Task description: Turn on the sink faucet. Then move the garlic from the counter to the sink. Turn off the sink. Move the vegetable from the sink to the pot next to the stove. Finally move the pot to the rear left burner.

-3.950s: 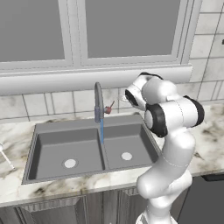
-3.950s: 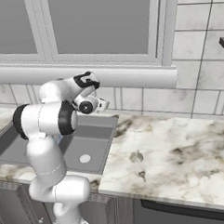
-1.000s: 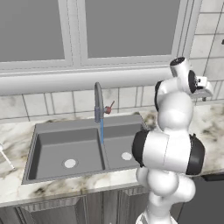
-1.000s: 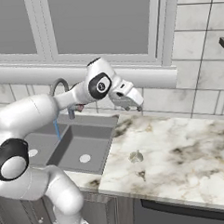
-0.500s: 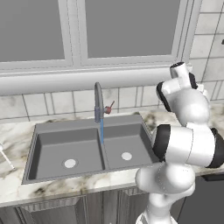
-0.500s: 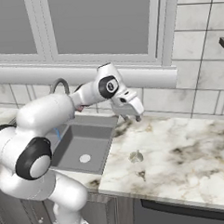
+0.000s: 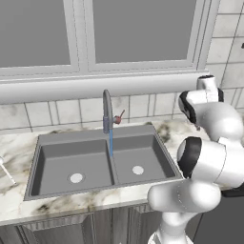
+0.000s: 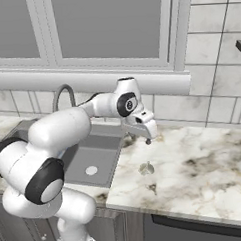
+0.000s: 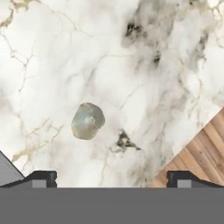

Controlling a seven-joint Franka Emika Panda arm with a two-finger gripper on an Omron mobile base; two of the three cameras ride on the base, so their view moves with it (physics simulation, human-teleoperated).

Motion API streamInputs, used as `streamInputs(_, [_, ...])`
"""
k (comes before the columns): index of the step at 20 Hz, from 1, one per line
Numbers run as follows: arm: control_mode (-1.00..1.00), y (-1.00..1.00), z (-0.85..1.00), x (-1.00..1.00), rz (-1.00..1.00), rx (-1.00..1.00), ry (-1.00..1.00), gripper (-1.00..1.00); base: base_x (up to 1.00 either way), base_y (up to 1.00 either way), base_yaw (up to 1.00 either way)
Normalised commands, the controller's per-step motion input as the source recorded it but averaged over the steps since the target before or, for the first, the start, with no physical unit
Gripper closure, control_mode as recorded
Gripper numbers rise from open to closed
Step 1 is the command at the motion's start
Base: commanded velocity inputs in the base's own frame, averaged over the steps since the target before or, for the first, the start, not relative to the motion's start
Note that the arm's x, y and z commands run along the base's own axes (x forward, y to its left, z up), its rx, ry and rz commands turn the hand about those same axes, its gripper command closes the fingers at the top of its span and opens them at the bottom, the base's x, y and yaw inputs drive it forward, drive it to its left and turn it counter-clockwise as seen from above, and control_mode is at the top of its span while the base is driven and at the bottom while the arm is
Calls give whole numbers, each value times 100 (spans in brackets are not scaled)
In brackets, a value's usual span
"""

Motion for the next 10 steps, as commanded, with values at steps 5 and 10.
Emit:
streamInputs(5, [-100, 0, -41, 0, 0, 5, 0, -100, 0, 0, 0])
streamInputs(10, [-100, 0, -47, 0, 0, 2, 0, -100, 0, 0, 0])
